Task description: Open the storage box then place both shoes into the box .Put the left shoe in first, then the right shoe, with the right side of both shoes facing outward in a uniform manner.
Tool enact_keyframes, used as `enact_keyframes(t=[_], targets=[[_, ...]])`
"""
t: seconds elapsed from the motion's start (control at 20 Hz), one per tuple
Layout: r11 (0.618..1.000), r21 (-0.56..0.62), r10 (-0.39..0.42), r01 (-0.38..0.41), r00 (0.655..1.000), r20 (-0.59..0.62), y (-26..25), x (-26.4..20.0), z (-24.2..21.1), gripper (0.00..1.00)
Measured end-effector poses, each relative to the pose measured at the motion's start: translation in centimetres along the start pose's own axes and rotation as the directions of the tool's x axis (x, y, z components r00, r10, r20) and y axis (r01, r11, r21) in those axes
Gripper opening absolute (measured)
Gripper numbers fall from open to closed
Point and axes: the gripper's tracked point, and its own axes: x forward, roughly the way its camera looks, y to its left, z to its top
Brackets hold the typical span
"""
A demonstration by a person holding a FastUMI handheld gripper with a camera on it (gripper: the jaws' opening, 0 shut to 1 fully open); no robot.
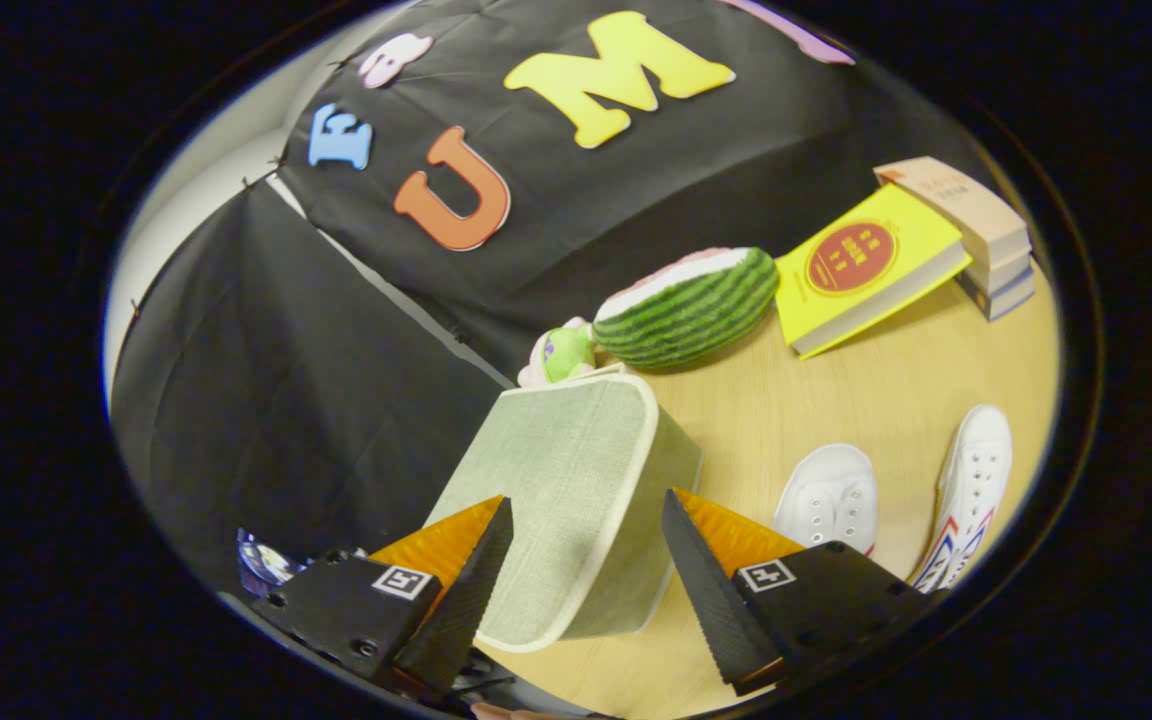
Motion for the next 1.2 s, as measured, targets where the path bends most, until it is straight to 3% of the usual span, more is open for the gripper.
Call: enact_keyframes(t=[0.05, 0.15, 0.2, 0.35, 0.45, 0.65, 0.7, 0.8, 1.2], targets=[[0.996, 0.074, 0.042, -0.040, 0.999, -0.032, -0.3, 0.4, -0.3, 0.95], [0.953, 0.251, 0.189, -0.168, 0.980, -0.062, -0.2, 1.1, -0.3, 0.93], [0.934, 0.300, 0.222, -0.193, 0.973, -0.065, -0.2, 1.3, -0.2, 0.89], [0.890, 0.383, 0.303, -0.247, 0.948, -0.095, -0.1, 2.0, -0.5, 0.82], [0.853, 0.411, 0.390, -0.323, 0.916, -0.089, 1.5, 1.9, -0.9, 0.80], [0.839, 0.405, 0.444, -0.364, 0.888, -0.122, 2.5, 1.7, -2.3, 0.47], [0.842, 0.423, 0.423, -0.334, 0.896, -0.134, 2.0, 2.0, -2.5, 0.20], [0.854, 0.426, 0.394, -0.298, 0.906, -0.157, 1.3, 2.4, -2.6, 0.05], [0.870, 0.344, 0.415, -0.354, 0.901, -0.122, 6.2, -0.5, 0.3, 0.05]])
